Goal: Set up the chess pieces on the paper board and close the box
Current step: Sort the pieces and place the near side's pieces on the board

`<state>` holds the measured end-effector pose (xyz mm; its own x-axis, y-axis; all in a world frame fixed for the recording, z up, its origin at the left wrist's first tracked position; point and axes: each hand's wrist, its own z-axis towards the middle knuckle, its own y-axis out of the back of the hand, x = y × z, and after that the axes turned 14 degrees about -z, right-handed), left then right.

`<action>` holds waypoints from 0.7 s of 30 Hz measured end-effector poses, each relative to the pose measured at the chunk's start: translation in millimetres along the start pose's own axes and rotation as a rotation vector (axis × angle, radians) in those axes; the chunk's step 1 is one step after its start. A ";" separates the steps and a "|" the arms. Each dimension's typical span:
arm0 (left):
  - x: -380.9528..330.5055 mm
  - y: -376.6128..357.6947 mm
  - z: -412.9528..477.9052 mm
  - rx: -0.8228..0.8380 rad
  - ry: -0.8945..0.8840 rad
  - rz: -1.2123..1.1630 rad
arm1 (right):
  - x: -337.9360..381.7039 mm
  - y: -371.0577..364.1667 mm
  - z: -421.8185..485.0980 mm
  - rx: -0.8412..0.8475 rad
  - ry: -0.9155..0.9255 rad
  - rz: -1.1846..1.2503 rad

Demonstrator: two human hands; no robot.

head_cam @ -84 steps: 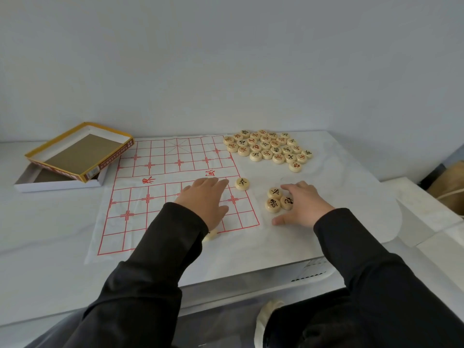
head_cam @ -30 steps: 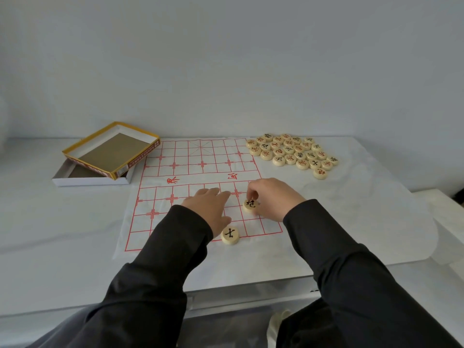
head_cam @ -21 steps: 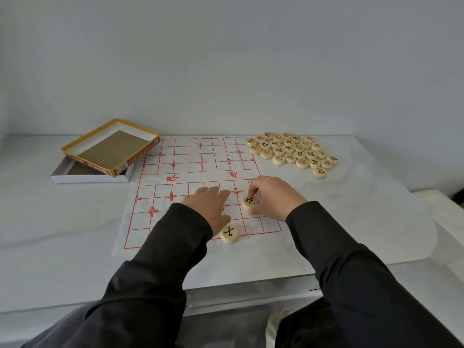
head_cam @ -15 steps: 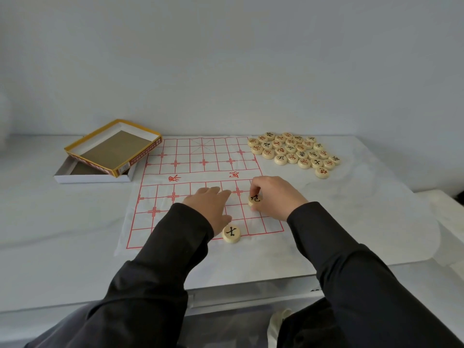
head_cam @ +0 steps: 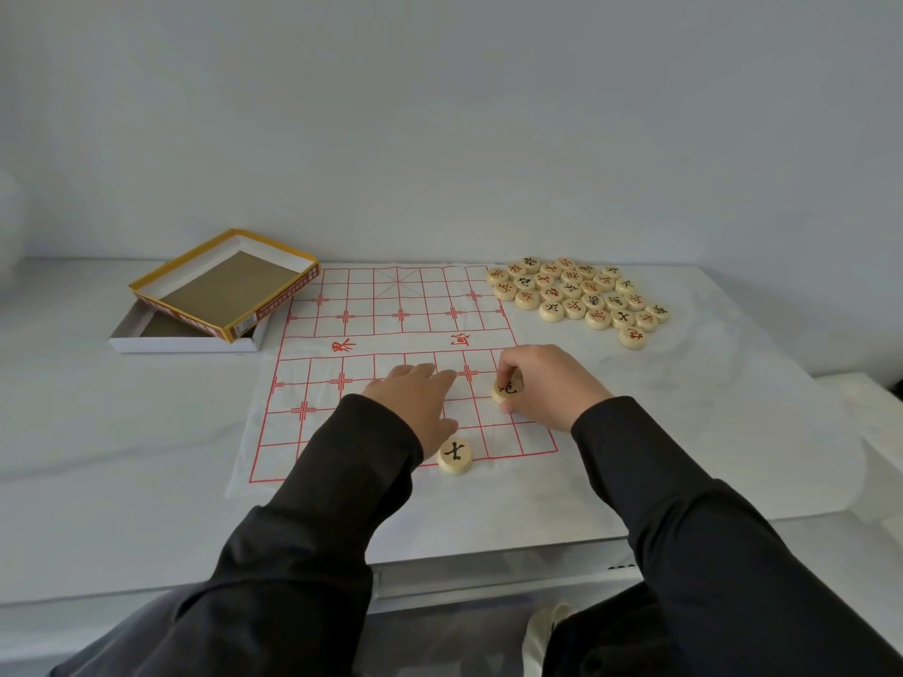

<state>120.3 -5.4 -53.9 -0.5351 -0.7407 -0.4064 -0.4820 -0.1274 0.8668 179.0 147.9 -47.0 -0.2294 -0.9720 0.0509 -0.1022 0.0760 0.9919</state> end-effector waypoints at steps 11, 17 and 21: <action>-0.8 -1.2 -0.4 0.008 -0.014 -0.004 | -14.2 8.0 -1.1 -0.084 -0.032 0.132; -2.3 -2.8 1.1 0.013 -0.017 0.004 | -59.3 13.0 -3.9 -0.364 -0.347 0.225; -1.5 -0.7 -0.6 0.002 -0.018 0.002 | -73.0 1.2 -0.9 -0.115 -0.425 0.143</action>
<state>121.9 -4.6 -53.7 -0.5484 -0.7286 -0.4103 -0.4824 -0.1251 0.8670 196.5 218.8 -49.4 -0.6124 -0.7744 0.1592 0.0615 0.1541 0.9861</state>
